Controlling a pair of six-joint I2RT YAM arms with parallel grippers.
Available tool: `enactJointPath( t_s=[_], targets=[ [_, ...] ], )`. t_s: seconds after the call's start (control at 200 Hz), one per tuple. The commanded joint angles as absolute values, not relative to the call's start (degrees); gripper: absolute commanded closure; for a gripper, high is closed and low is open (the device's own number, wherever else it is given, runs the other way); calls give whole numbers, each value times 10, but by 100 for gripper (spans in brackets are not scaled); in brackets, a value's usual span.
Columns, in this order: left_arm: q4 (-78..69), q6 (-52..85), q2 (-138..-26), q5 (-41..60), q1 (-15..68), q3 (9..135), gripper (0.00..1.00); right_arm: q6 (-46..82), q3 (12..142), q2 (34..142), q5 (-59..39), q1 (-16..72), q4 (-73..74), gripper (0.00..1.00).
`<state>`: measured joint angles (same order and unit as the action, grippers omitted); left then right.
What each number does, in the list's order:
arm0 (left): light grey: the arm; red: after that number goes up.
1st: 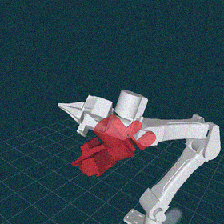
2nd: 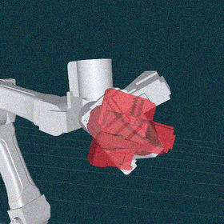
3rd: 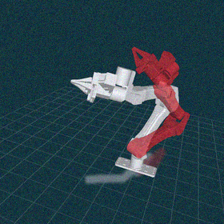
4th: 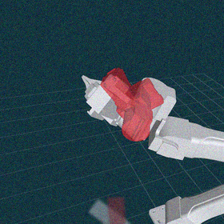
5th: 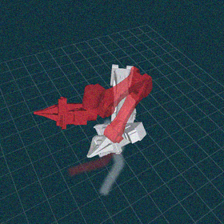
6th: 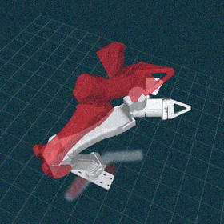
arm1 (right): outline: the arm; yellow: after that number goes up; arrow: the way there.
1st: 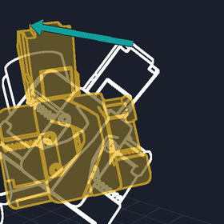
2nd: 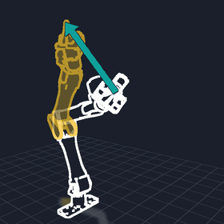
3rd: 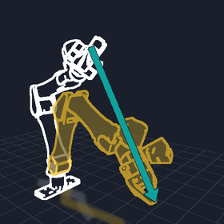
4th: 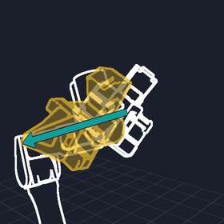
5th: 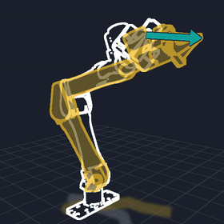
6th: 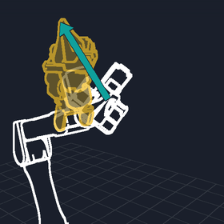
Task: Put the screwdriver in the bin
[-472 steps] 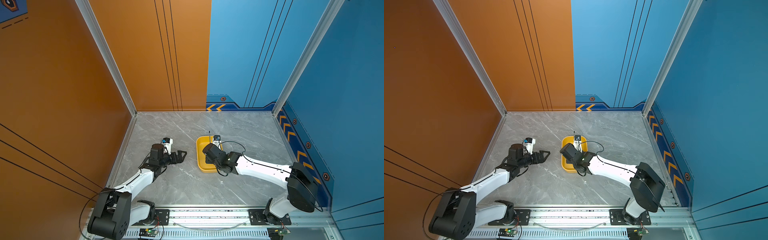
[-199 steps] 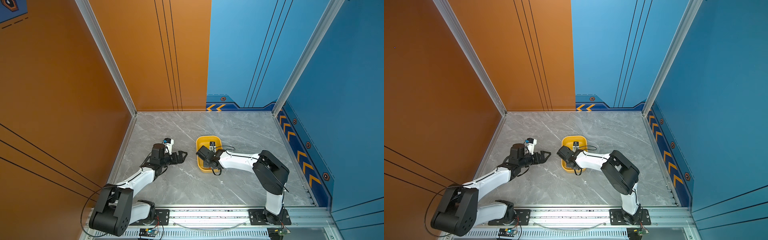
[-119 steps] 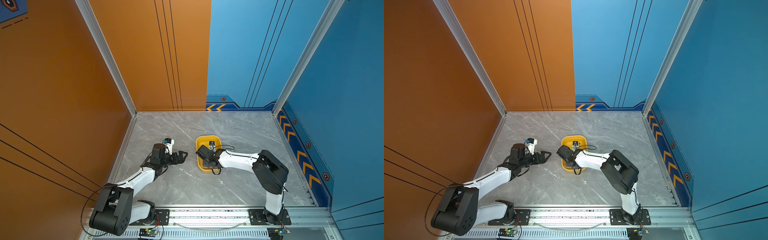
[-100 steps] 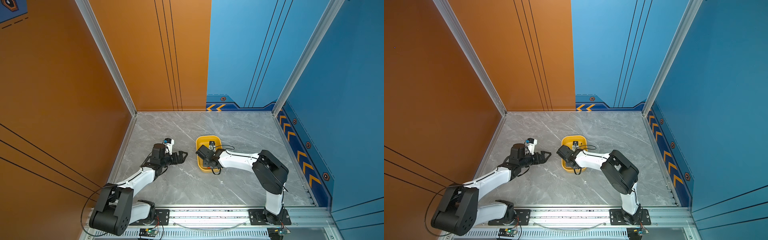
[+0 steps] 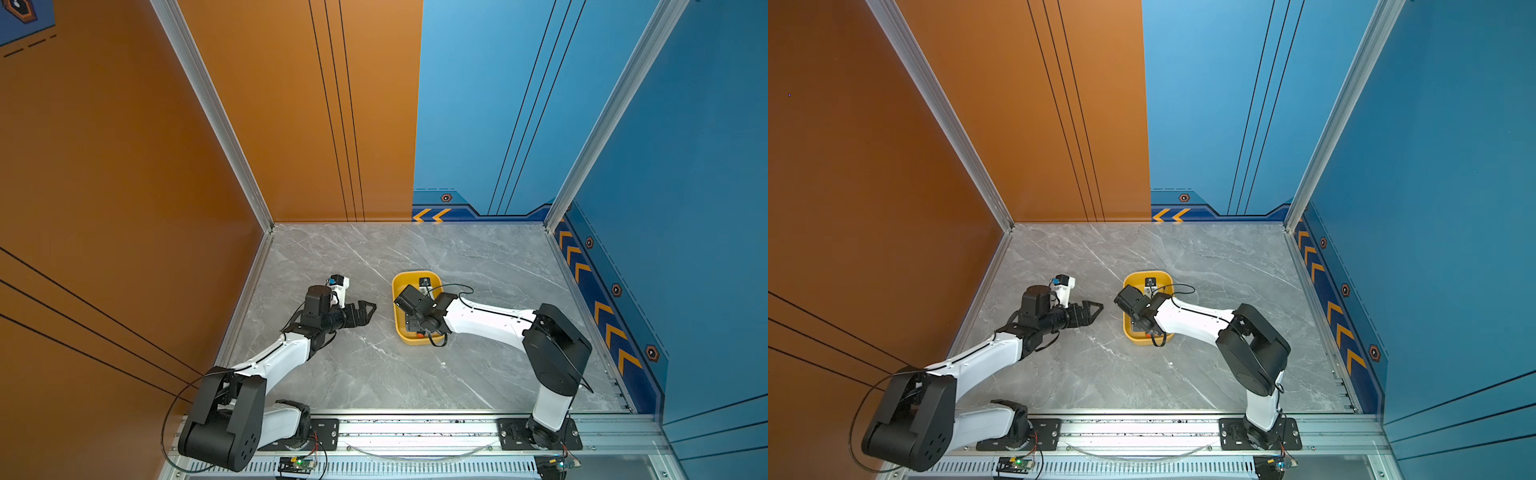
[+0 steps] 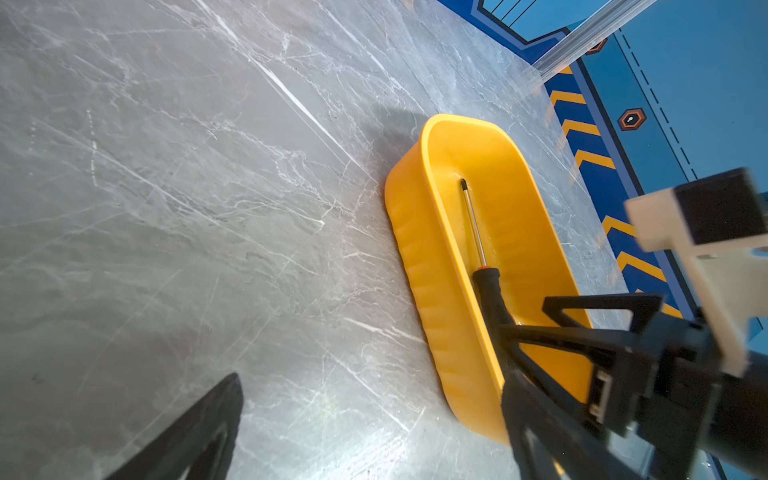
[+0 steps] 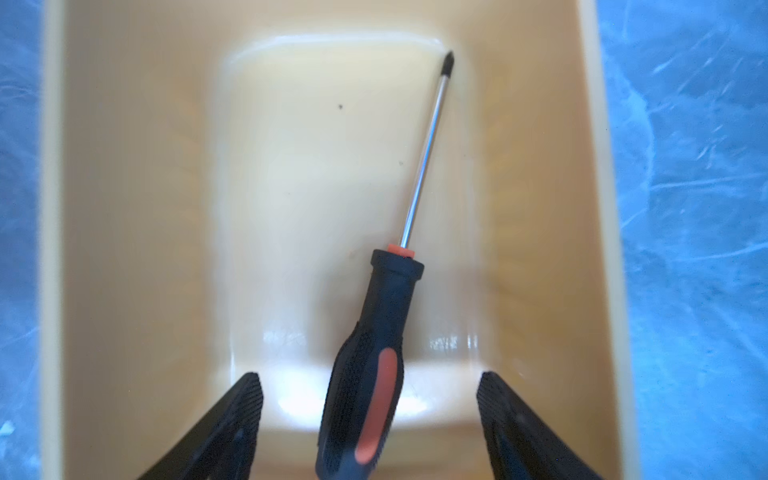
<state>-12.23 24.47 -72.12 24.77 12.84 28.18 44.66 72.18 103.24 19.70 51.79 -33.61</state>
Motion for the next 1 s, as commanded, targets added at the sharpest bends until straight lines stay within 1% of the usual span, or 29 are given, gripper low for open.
enactJointPath(
  t_s=[0.0, 0.13, 0.225, 0.35, 0.481, 0.716, 0.851, 0.936, 0.996],
  targets=[
    [-101, 222, -710, 255, 133, 295, 2, 370, 745, 980, 206, 522, -407, 17],
    [-84, 210, -706, 245, 133, 301, 2, 290, 732, 923, 201, 521, -438, 15],
    [-78, 202, -705, 235, 133, 301, 2, 227, 698, 874, 206, 516, -442, 15],
    [-68, 195, -704, 210, 133, 304, 2, 173, 640, 812, 279, 504, -431, 14],
    [-55, 179, -693, 172, 132, 306, 2, 150, 557, 743, 320, 443, -379, 14],
    [-37, 128, -646, 96, 132, 311, 2, 125, 403, 593, 342, 287, -215, 13],
    [-43, 95, -633, 77, 122, 311, 2, 130, 333, 529, 339, 190, -130, 13],
    [-53, 77, -631, 59, 116, 308, 2, 91, 252, 482, 343, 158, 5, 13],
    [-76, 63, -628, 45, 113, 298, 2, 68, 187, 451, 322, 137, 123, 13]
  ],
)
